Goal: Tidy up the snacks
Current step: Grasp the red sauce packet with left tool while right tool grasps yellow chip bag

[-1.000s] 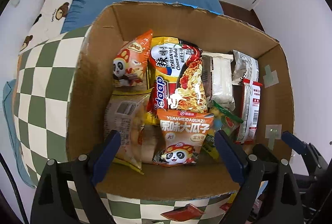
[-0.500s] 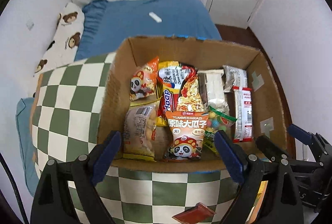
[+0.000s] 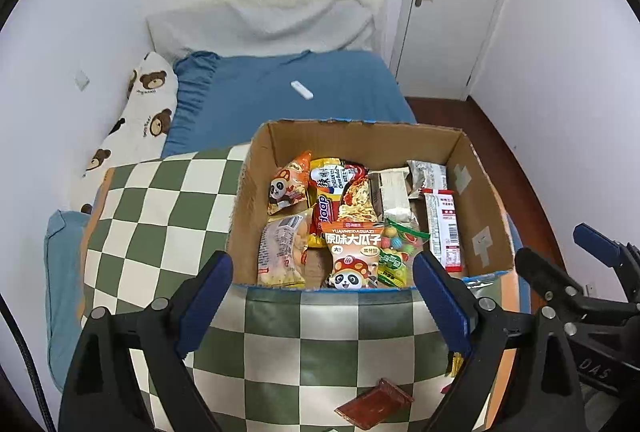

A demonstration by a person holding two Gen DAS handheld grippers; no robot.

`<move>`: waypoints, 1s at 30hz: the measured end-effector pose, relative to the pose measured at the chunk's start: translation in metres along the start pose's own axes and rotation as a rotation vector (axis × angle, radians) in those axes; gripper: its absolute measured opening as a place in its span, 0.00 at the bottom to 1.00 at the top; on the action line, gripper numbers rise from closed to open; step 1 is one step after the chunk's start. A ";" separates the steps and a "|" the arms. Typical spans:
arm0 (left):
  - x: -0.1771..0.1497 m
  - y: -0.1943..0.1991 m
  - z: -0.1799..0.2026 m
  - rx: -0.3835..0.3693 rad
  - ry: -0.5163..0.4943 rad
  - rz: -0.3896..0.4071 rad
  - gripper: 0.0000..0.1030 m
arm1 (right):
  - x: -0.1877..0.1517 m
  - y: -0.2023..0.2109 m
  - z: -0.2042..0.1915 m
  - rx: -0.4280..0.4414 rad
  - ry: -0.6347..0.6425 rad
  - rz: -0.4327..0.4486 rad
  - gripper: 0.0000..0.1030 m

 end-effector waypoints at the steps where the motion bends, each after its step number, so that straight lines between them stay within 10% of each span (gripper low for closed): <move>1: -0.002 0.005 0.000 0.001 0.002 0.010 0.89 | -0.002 0.008 -0.001 -0.001 0.001 0.015 0.95; 13: -0.034 0.033 0.000 0.032 -0.020 0.061 0.89 | -0.033 0.046 0.008 0.086 -0.094 0.047 0.95; 18: -0.079 -0.004 0.020 0.034 -0.124 -0.078 0.89 | -0.075 0.021 0.037 0.123 -0.193 -0.055 0.92; 21: -0.115 -0.035 0.044 0.029 -0.241 -0.182 0.89 | -0.108 -0.004 0.057 0.150 -0.258 -0.147 0.71; 30: -0.210 -0.133 0.100 -0.018 -0.497 -0.506 0.89 | -0.185 -0.070 0.129 0.234 -0.663 -0.347 0.71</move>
Point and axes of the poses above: each gripper's, at about its wrist camera, not at the fingertips, and y roughly against the way its jaws point, z to its right, x to its top, the point moved 3 cm from there along -y, roughly the way its jaws point, and after that the axes turned 4 degrees about x, right-handed, at the moved point
